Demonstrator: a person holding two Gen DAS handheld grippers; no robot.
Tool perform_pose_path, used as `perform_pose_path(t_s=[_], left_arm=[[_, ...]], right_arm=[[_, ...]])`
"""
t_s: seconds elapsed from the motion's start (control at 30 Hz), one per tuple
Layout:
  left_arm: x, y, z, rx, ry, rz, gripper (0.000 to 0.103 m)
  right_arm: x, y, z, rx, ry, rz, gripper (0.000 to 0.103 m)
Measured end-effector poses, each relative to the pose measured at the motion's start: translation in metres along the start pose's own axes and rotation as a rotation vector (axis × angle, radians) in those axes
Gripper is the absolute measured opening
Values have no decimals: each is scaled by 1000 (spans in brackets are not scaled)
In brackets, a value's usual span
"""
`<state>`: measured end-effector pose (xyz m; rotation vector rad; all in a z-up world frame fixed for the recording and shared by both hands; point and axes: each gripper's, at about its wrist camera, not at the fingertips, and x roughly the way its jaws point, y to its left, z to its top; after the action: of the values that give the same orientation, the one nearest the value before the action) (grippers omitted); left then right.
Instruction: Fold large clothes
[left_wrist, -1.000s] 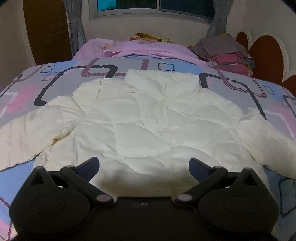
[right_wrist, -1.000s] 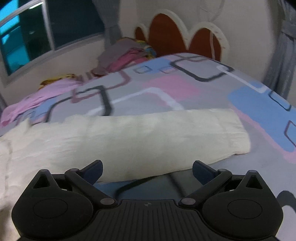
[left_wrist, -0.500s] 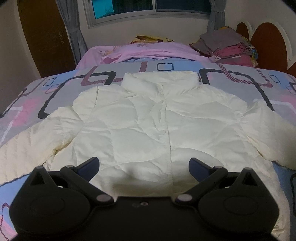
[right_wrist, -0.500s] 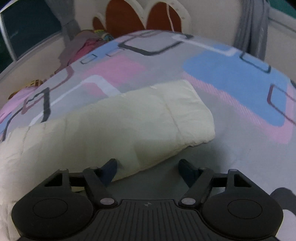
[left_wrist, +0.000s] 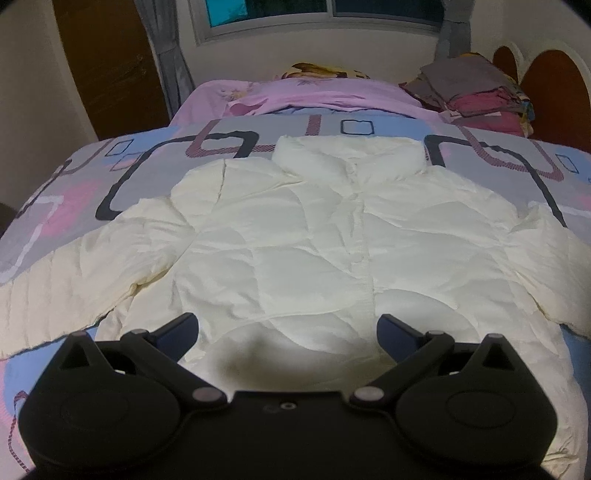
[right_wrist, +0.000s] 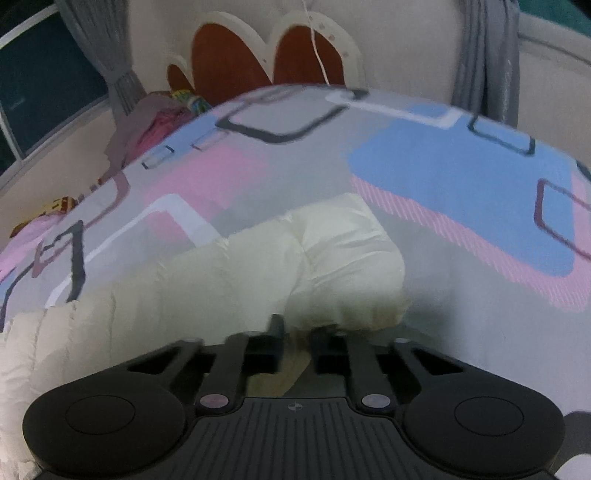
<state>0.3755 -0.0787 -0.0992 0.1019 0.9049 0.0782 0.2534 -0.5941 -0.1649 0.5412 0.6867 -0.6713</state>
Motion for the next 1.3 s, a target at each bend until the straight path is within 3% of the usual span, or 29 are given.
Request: perform_pose_path(t_s=[0.3,0.57,0.87,1.07,1.2,1.27,1.3], left_arm=[[20,36,2,-63,28,-25,103],[37,76,8,-93,-5,-40,101],[57,117,9,-163,17,-88,98],[70,128,12,-195,35,-127,98],[77,125,15,-209,56,-169,98],[80,121,16,-220,67,-213,97],[81,119,16,-223,67,-234,97]], right_arm=[[-46,84,4,-195,-139,126,8],[-86,207,-34,-390,-163,352,8],[-99,340,-121,-543,-46,596,8],[-88,387,-183,-622,79,661,8],[-74,406,-201,-652,165,673,9],[-75,399,-206,-651,177,670,16],[-76,397,-205,-648,182,671,36]])
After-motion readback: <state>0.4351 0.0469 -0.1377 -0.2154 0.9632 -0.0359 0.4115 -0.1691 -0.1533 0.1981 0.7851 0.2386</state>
